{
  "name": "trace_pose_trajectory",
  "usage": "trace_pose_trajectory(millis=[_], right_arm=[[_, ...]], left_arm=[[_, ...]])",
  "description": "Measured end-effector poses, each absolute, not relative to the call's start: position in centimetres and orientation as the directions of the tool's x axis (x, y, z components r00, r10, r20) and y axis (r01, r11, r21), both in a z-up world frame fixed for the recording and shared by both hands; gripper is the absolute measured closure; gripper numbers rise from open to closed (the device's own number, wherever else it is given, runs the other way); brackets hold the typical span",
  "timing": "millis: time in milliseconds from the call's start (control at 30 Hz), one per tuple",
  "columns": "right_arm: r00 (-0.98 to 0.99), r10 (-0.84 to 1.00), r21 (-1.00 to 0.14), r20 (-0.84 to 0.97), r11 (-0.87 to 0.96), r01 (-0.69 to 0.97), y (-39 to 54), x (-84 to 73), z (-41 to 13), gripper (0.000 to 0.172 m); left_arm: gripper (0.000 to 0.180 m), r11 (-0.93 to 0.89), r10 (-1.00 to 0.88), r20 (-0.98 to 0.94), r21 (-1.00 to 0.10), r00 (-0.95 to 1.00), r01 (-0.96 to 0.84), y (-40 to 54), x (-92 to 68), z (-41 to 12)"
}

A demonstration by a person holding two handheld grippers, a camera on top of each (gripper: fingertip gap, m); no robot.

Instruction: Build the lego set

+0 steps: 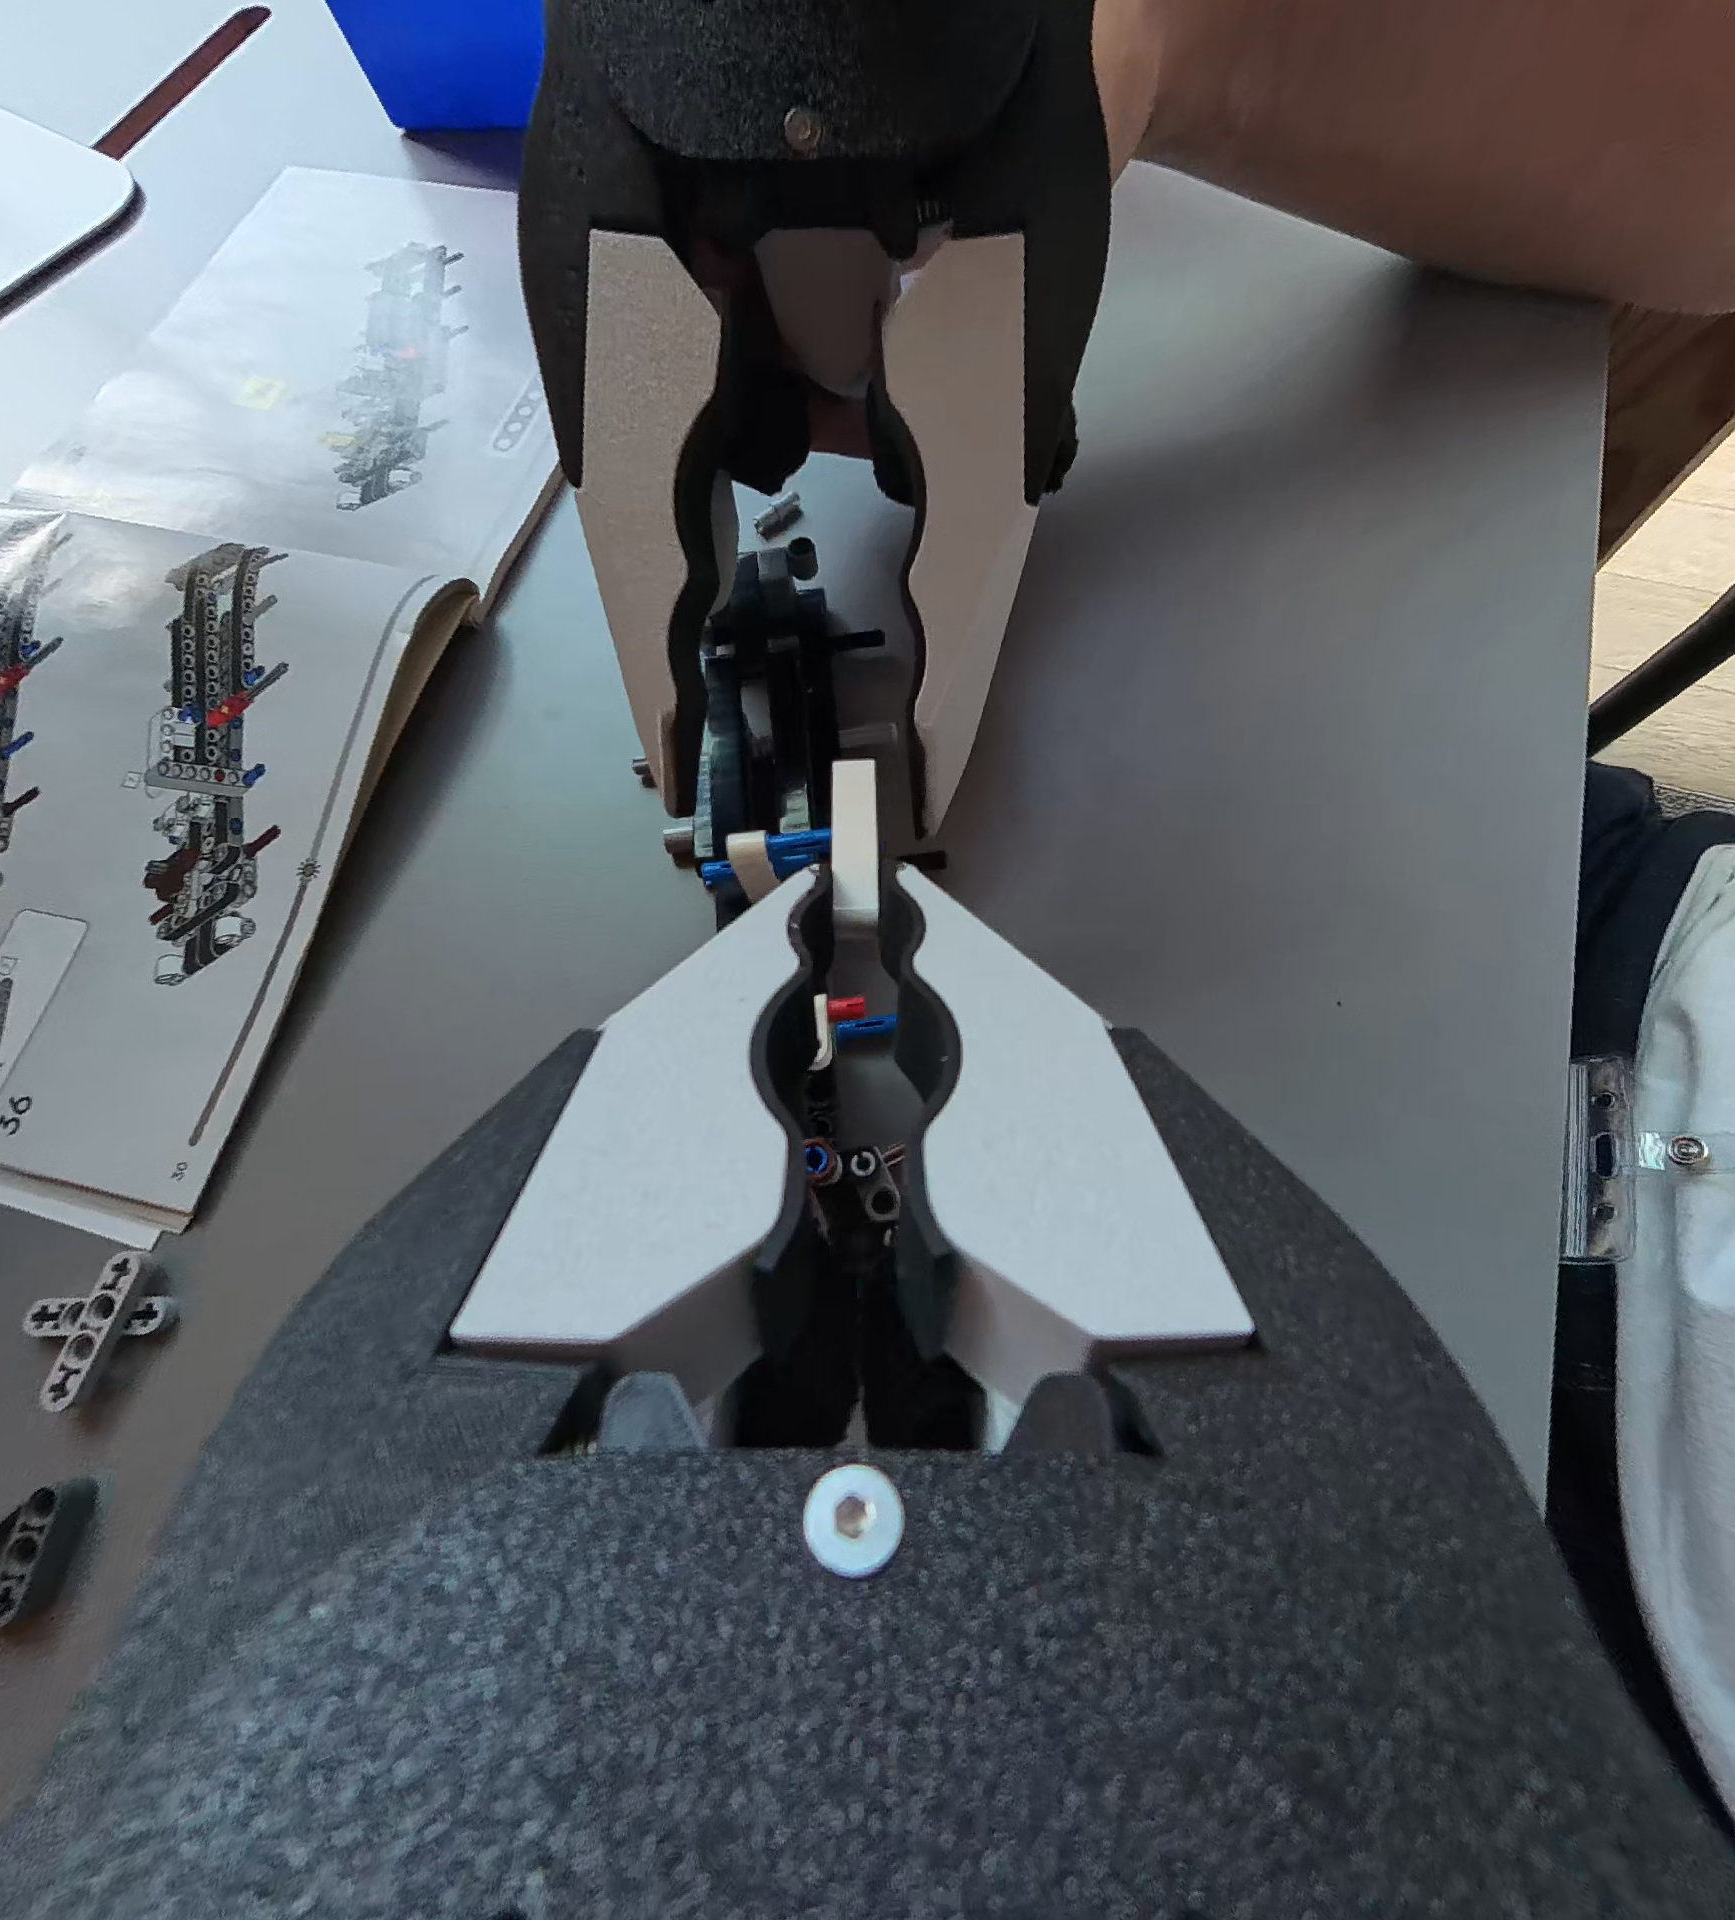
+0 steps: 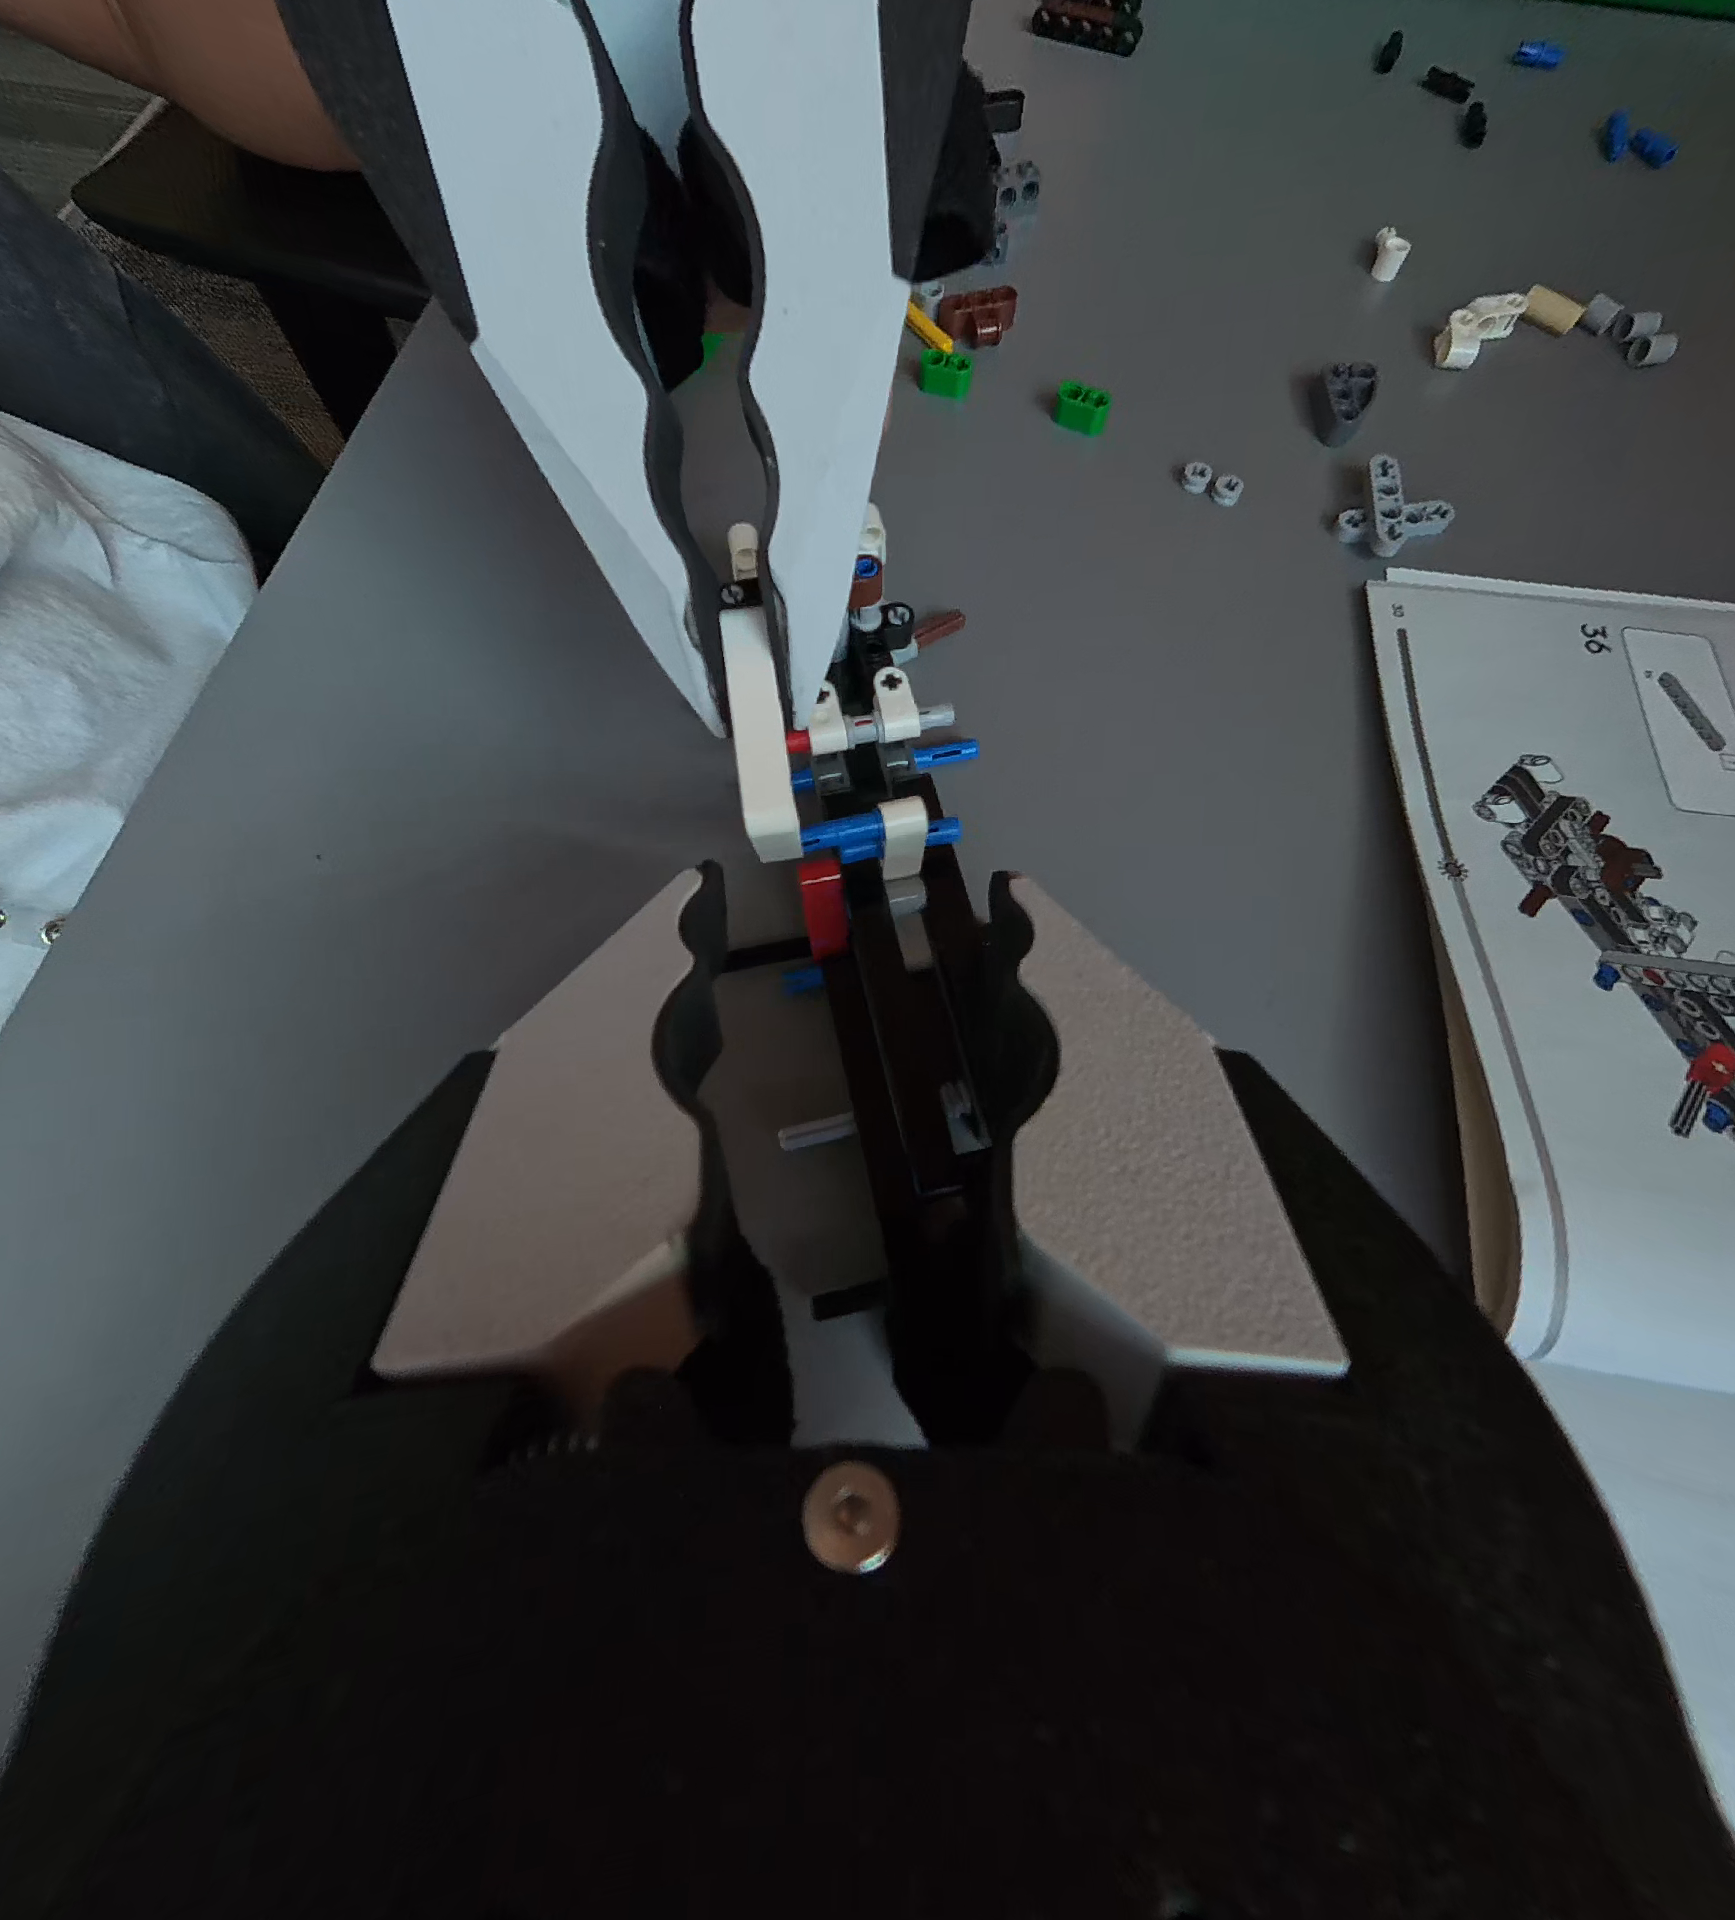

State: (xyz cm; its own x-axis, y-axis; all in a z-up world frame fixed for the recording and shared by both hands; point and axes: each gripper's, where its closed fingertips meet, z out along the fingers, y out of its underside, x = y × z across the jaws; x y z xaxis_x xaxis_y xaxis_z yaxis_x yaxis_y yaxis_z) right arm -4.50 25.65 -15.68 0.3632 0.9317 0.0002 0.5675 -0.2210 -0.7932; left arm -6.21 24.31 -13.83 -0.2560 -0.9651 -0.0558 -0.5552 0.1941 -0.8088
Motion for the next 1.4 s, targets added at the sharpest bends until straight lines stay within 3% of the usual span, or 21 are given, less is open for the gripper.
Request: trace_pose_trajectory(millis=[767,967,1167,1400], right_arm=[[0.371,0.927,-0.806,0.062,-0.172,0.566,26.1,-3.9,-15.4,0.131],[0.330,0.940,-0.806,-0.088,-0.262,0.530,26.4,-4.1,-14.3,0.129],[0.302,0.953,-0.818,-0.008,-0.180,0.546,27.8,-4.3,-13.2,0.128],[0.324,0.943,-0.846,-0.072,-0.230,0.481,27.1,-4.4,-14.1,0.125]], left_arm=[[0.174,0.174,-0.974,-0.066,-0.835,-0.218,-0.522,25.7,-6.2,-13.8],[0.174,0.164,-0.973,-0.047,-0.833,-0.227,-0.529,25.9,-6.1,-13.8],[0.174,0.153,-0.972,-0.033,-0.837,-0.231,-0.525,26.0,-6.1,-13.8],[0.174,0.146,-0.972,-0.023,-0.840,-0.236,-0.522,26.0,-6.1,-13.9]])
